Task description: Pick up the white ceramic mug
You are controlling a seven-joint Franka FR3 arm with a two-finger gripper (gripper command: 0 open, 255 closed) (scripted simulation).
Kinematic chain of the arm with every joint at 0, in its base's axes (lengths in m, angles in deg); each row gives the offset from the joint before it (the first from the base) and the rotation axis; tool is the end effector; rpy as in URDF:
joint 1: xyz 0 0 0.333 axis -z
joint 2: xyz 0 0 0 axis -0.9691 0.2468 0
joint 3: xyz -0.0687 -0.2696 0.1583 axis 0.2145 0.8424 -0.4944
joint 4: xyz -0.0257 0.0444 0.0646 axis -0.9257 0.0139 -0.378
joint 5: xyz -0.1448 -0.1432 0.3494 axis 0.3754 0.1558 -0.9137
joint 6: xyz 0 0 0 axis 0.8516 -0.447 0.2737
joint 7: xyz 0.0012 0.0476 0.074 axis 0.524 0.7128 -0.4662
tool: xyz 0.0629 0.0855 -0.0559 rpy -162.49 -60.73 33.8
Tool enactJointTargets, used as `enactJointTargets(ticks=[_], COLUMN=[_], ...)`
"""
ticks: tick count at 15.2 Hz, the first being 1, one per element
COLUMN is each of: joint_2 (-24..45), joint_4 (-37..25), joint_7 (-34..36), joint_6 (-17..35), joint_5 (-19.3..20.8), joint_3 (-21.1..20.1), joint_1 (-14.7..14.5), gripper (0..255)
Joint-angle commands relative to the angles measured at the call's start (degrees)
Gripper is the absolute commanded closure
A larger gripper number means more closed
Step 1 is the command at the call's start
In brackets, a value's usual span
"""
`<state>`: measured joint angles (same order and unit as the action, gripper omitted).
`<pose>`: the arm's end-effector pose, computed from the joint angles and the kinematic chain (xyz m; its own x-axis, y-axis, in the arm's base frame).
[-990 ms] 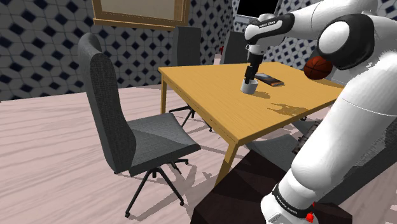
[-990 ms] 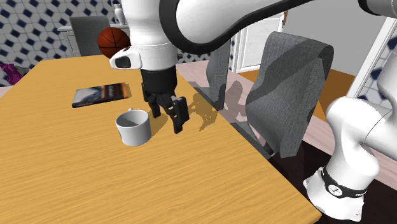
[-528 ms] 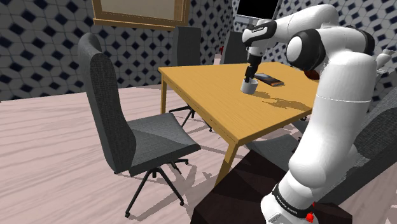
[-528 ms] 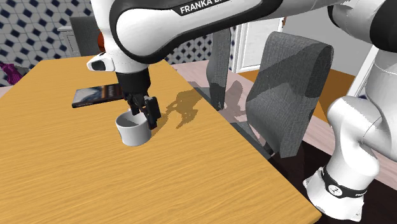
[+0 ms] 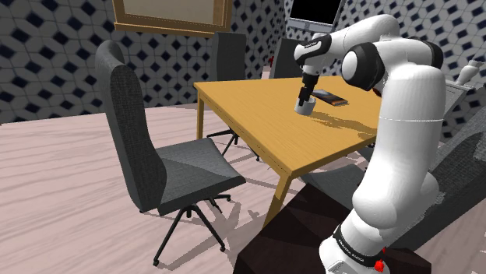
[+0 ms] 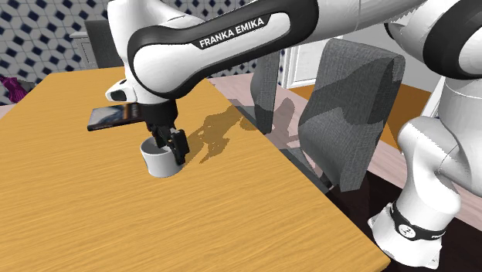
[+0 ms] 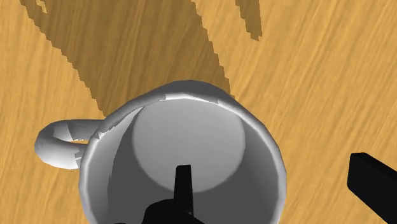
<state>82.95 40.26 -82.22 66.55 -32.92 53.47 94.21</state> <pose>0.5049 -0.4542 0.4325 0.9891 0.1394 -0.0473 0.1416 -0.9887 0.0487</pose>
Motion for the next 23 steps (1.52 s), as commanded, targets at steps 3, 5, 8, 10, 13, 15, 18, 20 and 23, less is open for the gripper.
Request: enactJointTargets(ticks=[3,5,8,10,13,15,18,20,23], joint_2=[0.2,0.2,0.2,0.2,0.0,-0.2,-0.5,-0.7,-0.8], joint_4=[0.9,0.9,0.9,0.9,0.4,-0.8,-2.7,-4.1,-6.3], joint_7=[0.0,0.0,0.0,0.0,0.0,0.1,0.1,0.1,0.1], joint_6=[1.1,1.1,1.1,1.1,0.4,-1.0,-3.2,-4.7,-6.9], joint_5=[-0.1,-0.1,-0.1,-0.1,0.0,0.1,0.3,0.4,0.4], joint_3=[-0.1,-0.1,-0.1,-0.1,0.0,0.1,0.2,0.2,0.3], joint_1=[0.0,0.0,0.0,0.0,0.0,0.0,0.1,0.2,0.4], gripper=[255,255,255,255,255,255,255,255,255])
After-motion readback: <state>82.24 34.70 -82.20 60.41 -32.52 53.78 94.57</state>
